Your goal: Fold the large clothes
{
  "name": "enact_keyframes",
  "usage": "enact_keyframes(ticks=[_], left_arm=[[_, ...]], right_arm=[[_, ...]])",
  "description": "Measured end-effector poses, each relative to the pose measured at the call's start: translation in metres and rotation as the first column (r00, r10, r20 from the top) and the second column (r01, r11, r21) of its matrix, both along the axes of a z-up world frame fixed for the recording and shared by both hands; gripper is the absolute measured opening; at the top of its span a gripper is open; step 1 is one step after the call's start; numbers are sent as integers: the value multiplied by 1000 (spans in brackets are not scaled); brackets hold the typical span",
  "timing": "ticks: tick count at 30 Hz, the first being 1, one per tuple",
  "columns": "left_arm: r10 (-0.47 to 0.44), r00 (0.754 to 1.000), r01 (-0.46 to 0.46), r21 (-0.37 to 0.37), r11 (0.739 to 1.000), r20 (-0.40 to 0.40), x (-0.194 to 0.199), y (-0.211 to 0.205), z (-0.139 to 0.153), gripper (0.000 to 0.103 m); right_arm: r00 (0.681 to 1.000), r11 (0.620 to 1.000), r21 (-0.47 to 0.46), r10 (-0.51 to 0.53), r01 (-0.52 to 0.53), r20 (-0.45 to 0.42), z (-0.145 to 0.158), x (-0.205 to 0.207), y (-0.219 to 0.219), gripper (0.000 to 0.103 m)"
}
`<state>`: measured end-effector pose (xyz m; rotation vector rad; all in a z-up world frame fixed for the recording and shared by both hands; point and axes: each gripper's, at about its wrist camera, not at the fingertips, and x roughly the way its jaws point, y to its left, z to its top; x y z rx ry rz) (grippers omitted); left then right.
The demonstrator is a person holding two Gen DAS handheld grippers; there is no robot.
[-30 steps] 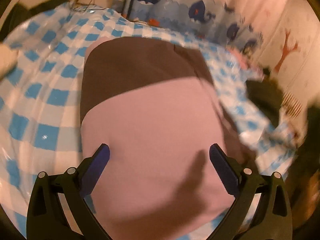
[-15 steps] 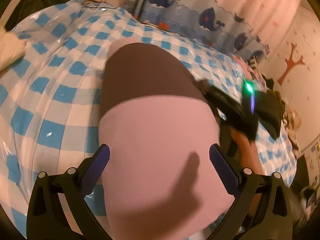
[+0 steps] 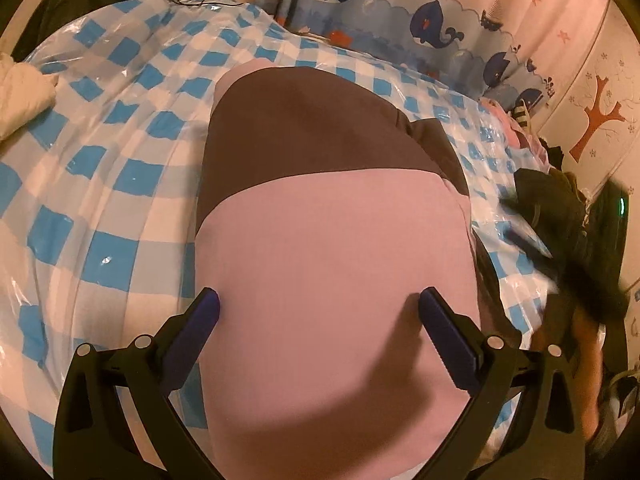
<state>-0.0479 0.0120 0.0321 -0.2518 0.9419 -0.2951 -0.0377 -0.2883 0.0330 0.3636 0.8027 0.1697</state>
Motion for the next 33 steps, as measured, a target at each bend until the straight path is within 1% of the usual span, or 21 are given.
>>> enact_keyframes(ticks=[1, 2, 4, 5, 6, 8, 9, 11, 12, 13, 14, 15, 16, 17, 19, 20, 22, 24, 27, 29, 33], left_arm=[[1, 1000, -1, 3, 1000, 0, 0, -1, 0, 95], [-1, 1000, 1, 7, 1000, 2, 0, -2, 0, 95], [-9, 1000, 9, 15, 1000, 9, -1, -5, 1, 95], [-7, 1000, 7, 24, 1000, 16, -2, -6, 3, 95], [-4, 1000, 3, 27, 1000, 20, -3, -6, 3, 95], [3, 1000, -4, 24, 1000, 25, -3, -5, 4, 95], [4, 1000, -5, 16, 1000, 24, -2, -3, 5, 95], [6, 1000, -6, 11, 1000, 23, -1, -2, 5, 95], [8, 1000, -9, 12, 1000, 23, -1, -2, 5, 95], [9, 1000, -9, 13, 1000, 23, -1, -2, 5, 95], [4, 1000, -5, 13, 1000, 22, -1, -3, 5, 95], [0, 1000, 0, 15, 1000, 21, -1, -4, 5, 95], [-6, 1000, 5, 22, 1000, 23, -2, -5, 6, 95], [-10, 1000, 10, 29, 1000, 24, -3, -5, 7, 95], [-10, 1000, 9, 23, 1000, 27, -4, -1, 8, 95], [-9, 1000, 9, -4, 1000, 21, -3, 5, 9, 95], [0, 1000, -1, -84, 996, -19, -1, 21, 6, 95], [12, 998, -23, -159, 987, -66, 2, 40, 0, 95], [9, 990, -42, -236, 971, -142, 4, 59, -13, 95], [0, 985, -46, -261, 964, -174, 3, 64, -22, 95], [-37, 977, -14, -241, 970, -208, -2, 63, -33, 95]], right_arm=[[995, 993, -112, 24, -35, -98, -23, 3, 10, 96], [989, 990, -126, 52, -70, -138, -44, 5, 13, 96], [983, 1000, 12, 24, -22, -184, -60, 6, -7, 96], [982, 999, 40, -6, 13, -190, -57, 3, -16, 96], [989, 998, 44, -27, 34, -148, -46, -4, -21, 96], [998, 997, 72, -14, 18, -61, -27, -24, -25, 96], [1000, 996, 86, -1, 1, 0, -13, -42, -25, 96], [997, 996, 73, 51, -55, 58, -1, -64, -19, 96], [996, 996, 38, 81, -82, 49, 0, -68, -13, 96], [994, 994, -32, 106, -105, 3, -7, -68, -4, 96], [990, 988, -89, 121, -127, -72, -22, -63, 4, 96], [986, 990, -62, 120, -128, -115, -32, -60, 3, 96], [981, 993, -3, 114, -116, -155, -43, -57, -1, 96], [974, 992, 84, 114, -99, -194, -53, -52, -8, 96], [974, 983, 167, 111, -78, -199, -56, -50, -17, 96], [973, 977, 199, 114, -73, -201, -57, -51, -19, 96], [964, 937, 346, 135, -49, -230, -66, -52, -29, 96], [953, 903, 428, 158, -33, -260, -75, -51, -34, 96], [943, 861, 507, 187, -23, -274, -83, -50, -34, 96], [940, 831, 556, 211, -29, -267, -87, -49, -32, 96], [940, 820, 572, 213, -24, -265, -89, -48, -26, 96]])
